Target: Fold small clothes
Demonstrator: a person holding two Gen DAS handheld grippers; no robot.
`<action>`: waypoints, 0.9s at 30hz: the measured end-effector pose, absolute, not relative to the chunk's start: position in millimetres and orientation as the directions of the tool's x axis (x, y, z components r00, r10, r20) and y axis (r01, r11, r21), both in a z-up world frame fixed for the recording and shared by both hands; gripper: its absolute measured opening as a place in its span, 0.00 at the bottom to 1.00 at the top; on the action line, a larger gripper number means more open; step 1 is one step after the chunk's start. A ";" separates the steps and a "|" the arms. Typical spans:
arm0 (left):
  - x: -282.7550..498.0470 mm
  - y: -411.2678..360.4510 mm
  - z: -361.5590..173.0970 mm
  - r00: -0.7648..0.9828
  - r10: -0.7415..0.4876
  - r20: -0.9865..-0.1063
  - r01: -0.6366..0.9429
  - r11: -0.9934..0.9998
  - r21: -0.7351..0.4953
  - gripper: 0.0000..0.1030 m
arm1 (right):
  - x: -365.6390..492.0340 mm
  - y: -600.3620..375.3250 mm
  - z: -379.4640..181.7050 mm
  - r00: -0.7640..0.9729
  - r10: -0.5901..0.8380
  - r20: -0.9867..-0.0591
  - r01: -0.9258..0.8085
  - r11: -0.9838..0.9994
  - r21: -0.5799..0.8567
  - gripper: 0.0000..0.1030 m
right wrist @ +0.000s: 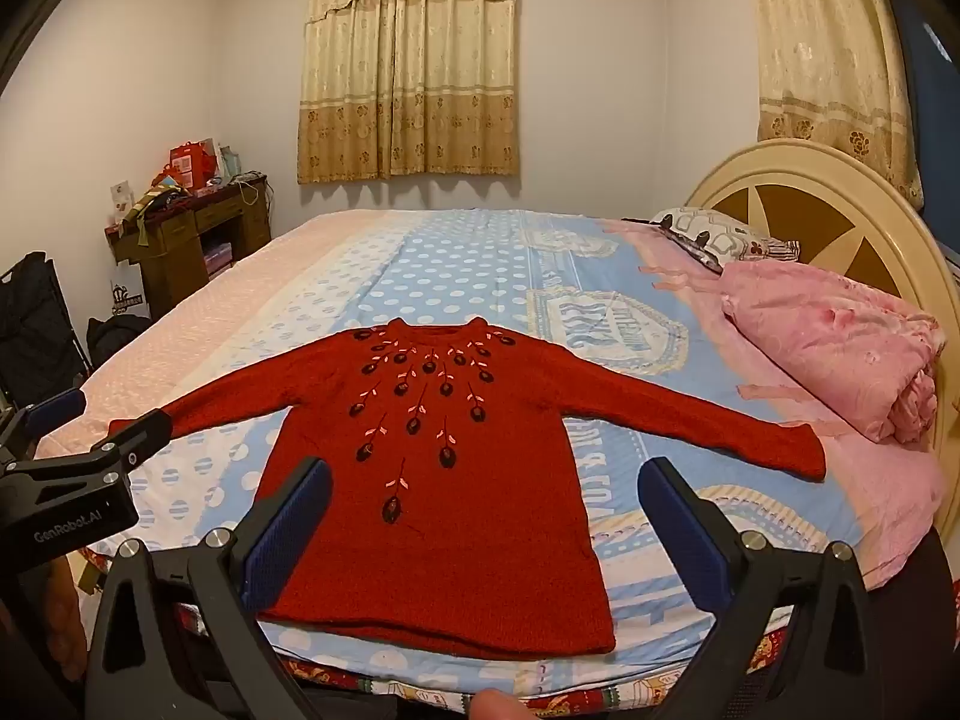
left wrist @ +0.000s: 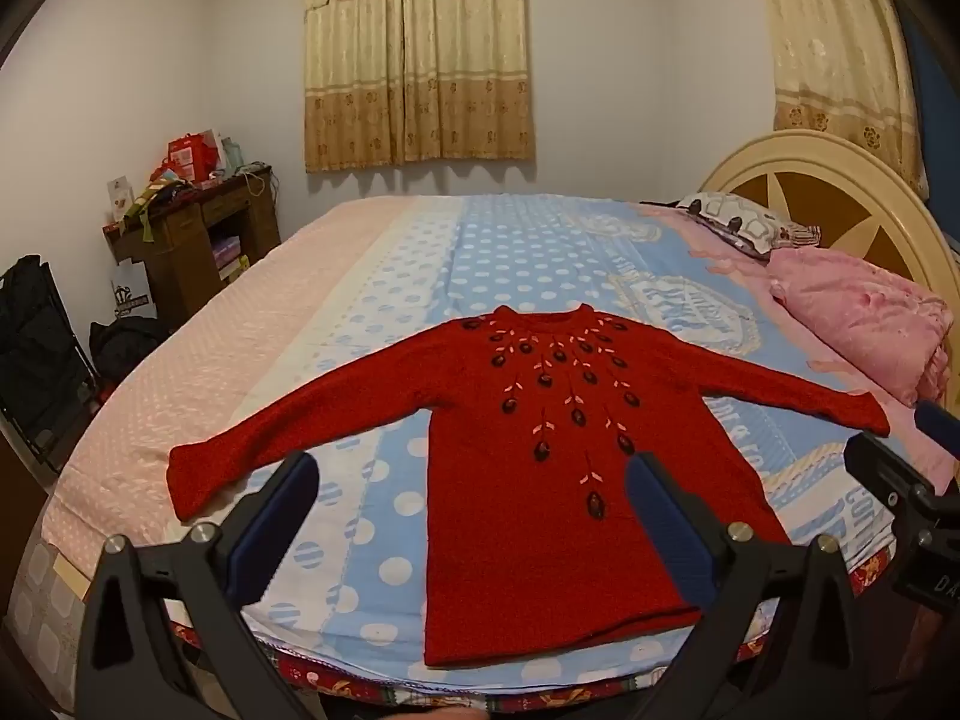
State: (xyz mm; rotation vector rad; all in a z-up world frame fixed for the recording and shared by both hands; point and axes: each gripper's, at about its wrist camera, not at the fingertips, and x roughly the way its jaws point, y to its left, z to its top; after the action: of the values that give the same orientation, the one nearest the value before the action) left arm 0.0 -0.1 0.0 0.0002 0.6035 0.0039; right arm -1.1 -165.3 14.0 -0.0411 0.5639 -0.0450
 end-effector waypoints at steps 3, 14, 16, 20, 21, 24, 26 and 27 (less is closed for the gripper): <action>0.2 -0.2 -0.1 0.824 0.006 -0.567 -0.005 1.000 0.003 1.00 | -1.7 -163.6 12.1 0.842 -0.058 -0.537 0.033 0.998 -0.056 0.99; 4.0 -4.4 -3.1 0.815 0.001 -0.580 -0.001 1.000 -0.001 1.00 | 2.6 -167.9 9.6 0.833 -0.040 -0.553 0.027 0.999 -0.032 0.99; 3.8 -4.1 -3.3 0.815 0.001 -0.580 -0.002 1.000 -0.002 1.00 | 3.2 -168.3 8.8 0.833 -0.042 -0.551 0.028 0.999 -0.034 0.99; 2.7 -4.4 -5.9 0.808 0.001 -0.589 -0.004 1.000 -0.003 1.00 | 4.5 -167.6 5.0 0.832 -0.038 -0.553 0.028 0.999 -0.026 0.99; 2.9 -3.6 -7.1 0.805 -0.003 -0.593 -0.002 1.000 -0.008 1.00 | 4.6 -167.3 4.8 0.832 -0.039 -0.553 0.029 0.999 -0.028 0.99; 3.5 -3.0 -7.8 0.802 -0.004 -0.598 -0.001 1.000 -0.009 1.00 | 5.3 -167.3 4.0 0.832 -0.038 -0.553 0.028 0.999 -0.027 0.99; 4.2 -2.9 -7.3 0.801 -0.005 -0.598 -0.002 1.000 -0.010 1.00 | 5.4 -167.4 4.1 0.832 -0.040 -0.553 0.029 0.999 -0.028 0.99; 4.2 -2.8 -7.6 0.802 -0.004 -0.597 -0.002 1.000 -0.010 1.00 | 5.4 -168.6 3.2 0.832 -0.040 -0.553 0.030 0.999 -0.027 0.99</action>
State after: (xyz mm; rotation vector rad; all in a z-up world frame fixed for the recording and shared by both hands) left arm 4.2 -2.8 -7.6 -0.0102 0.6399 -0.0007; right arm 5.4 -168.6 3.2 -0.0178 0.5862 -0.0367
